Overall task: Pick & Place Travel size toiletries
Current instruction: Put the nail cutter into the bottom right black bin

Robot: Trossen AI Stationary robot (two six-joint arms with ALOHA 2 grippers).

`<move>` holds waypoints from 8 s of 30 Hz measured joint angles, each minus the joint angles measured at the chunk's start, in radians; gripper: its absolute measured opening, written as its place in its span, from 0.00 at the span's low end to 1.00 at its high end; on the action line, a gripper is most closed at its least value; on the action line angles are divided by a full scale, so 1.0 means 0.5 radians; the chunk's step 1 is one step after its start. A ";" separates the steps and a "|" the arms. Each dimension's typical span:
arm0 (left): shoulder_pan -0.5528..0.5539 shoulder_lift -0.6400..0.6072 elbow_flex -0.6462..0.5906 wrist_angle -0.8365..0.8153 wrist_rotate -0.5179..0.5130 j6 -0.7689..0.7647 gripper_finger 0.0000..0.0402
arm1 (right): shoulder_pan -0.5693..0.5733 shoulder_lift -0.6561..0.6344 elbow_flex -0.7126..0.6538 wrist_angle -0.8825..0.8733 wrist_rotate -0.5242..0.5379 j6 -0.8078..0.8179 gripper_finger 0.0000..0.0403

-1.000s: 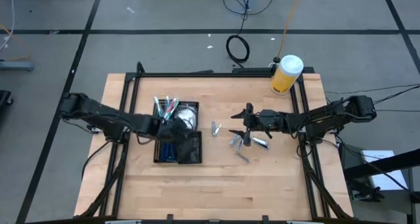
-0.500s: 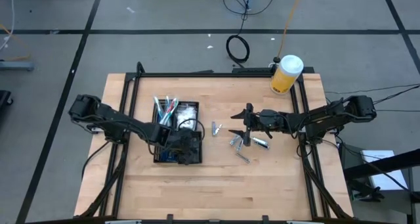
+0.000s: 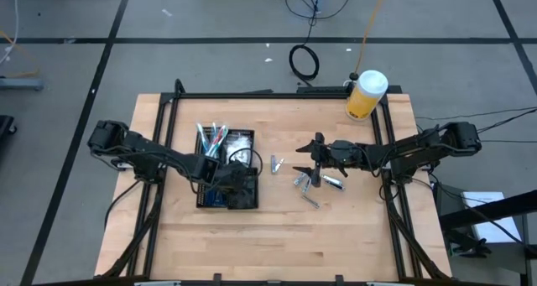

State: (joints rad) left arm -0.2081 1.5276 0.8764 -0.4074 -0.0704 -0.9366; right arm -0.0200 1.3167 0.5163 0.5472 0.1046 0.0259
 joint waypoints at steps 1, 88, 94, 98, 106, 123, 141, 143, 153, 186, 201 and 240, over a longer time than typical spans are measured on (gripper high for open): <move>0.000 0.000 0.000 0.001 0.000 0.018 0.42 | 0.000 0.000 0.000 0.000 0.000 -0.008 0.71; 0.273 -0.010 0.459 0.180 -0.232 1.376 0.67 | -0.251 0.770 0.383 -0.898 -0.306 0.290 0.25; 0.273 -0.010 0.459 0.180 -0.231 1.375 0.67 | -0.247 0.771 0.381 -0.905 -0.349 0.243 0.11; 0.273 -0.009 0.459 0.180 -0.231 1.375 0.67 | -0.247 0.771 0.381 -0.896 -0.350 0.179 0.11; 0.294 0.009 0.459 0.210 -0.242 1.390 0.67 | -0.248 0.497 0.365 -0.816 -0.312 -0.009 0.11; 0.311 0.067 0.459 0.959 -0.462 1.683 0.67 | -0.244 0.071 -0.401 1.621 -0.322 -0.053 0.11; 0.437 0.385 0.458 1.927 -0.208 1.979 0.67 | -0.191 0.080 -0.439 1.761 -0.482 -0.026 0.11; 0.460 0.392 0.458 1.962 -0.074 1.937 0.67 | -0.192 0.080 -0.439 1.767 -0.483 -0.025 0.11; 0.492 0.540 0.458 2.227 0.108 1.901 0.67 | -0.192 0.079 -0.433 1.740 -0.483 -0.024 0.11; 0.487 0.323 0.458 1.844 0.060 1.928 0.16 | -0.208 0.077 -0.432 1.410 -0.259 -0.034 0.45; 0.177 -0.253 0.376 -0.124 -0.234 0.786 0.16 | -0.238 0.059 -0.433 1.313 -0.206 -0.020 0.68; 0.157 -0.353 -0.362 0.816 0.052 0.444 0.72 | -0.236 -0.002 -0.396 1.010 -0.203 -0.024 0.64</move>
State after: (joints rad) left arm -0.1298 1.3513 0.6952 0.0004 -0.0443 -0.7148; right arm -0.1381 1.3158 0.3184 1.0523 0.0030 0.0140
